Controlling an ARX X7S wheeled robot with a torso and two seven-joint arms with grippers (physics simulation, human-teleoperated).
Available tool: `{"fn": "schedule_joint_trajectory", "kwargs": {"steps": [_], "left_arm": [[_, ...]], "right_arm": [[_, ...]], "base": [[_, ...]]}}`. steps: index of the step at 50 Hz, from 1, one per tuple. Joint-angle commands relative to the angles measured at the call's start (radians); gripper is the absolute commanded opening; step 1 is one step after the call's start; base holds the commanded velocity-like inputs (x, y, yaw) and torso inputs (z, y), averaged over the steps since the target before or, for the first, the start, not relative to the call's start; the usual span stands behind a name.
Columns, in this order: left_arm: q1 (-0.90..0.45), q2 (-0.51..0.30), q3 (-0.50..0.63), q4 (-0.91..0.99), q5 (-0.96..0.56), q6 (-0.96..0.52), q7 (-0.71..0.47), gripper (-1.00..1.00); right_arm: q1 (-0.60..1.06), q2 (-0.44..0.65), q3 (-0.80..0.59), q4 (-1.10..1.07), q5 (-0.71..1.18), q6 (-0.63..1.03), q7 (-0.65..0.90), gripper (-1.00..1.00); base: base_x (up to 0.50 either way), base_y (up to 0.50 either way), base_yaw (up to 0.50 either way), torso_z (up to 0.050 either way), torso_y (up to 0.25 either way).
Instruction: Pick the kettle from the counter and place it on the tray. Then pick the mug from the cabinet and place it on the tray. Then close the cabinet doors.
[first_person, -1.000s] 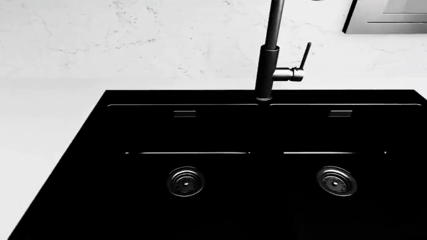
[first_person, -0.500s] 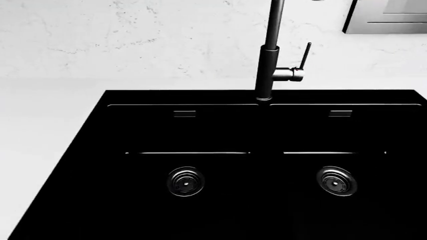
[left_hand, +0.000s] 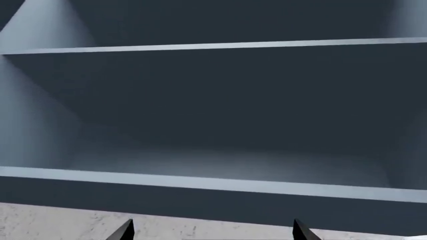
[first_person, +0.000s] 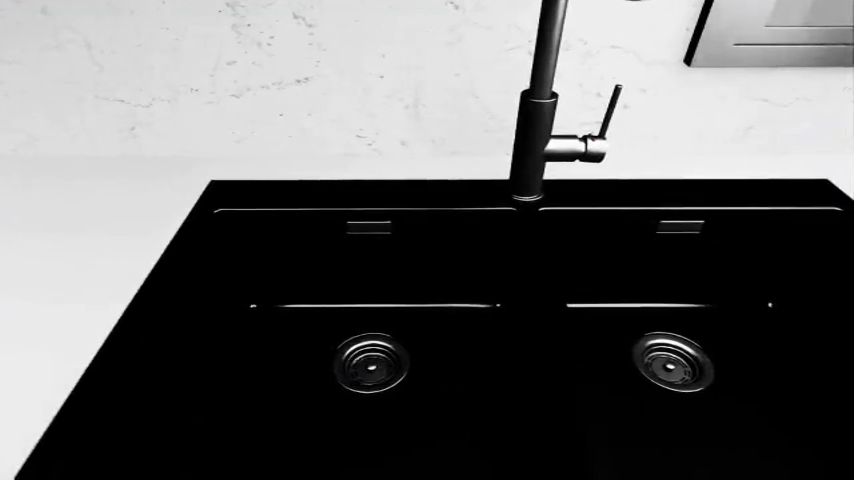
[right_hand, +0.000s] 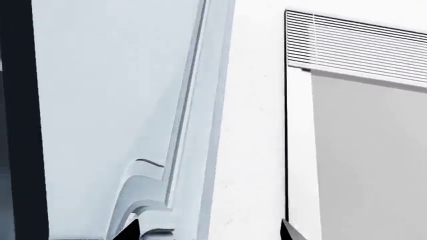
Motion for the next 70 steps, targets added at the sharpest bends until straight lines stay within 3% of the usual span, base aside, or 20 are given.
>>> {"fn": "schedule_joint_trajectory", "kwargs": {"steps": [1, 29, 49, 70], "left_arm": [[0.03, -0.004, -0.043, -0.001, -0.01, 0.005, 0.014, 1.0], [0.107, 0.03, -0.115, 0.004, 0.013, 0.002, 0.064, 1.0], [0.129, 0.025, -0.139, 0.007, 0.021, 0.003, 0.081, 1.0], [0.163, 0.05, -0.164, 0.009, 0.047, 0.003, 0.115, 1.0]], "right_arm": [[-0.08, -0.141, -0.007, 0.14, -0.038, -0.067, -0.134, 1.0], [-0.214, -0.248, -0.209, 0.33, -0.189, -0.155, -0.389, 1.0], [-0.304, -0.288, -0.292, 0.486, -0.284, -0.238, -0.453, 1.0], [-0.363, -0.341, -0.518, 0.634, -0.467, -0.23, -0.475, 1.0]], "base": [[0.0, 0.0, 0.0, 0.0, 0.0], [0.01, 0.0, 0.0, 0.001, 0.0], [0.01, 0.0, 0.0, 0.0, 0.0], [0.01, 0.0, 0.0, 0.0, 0.0]]}}
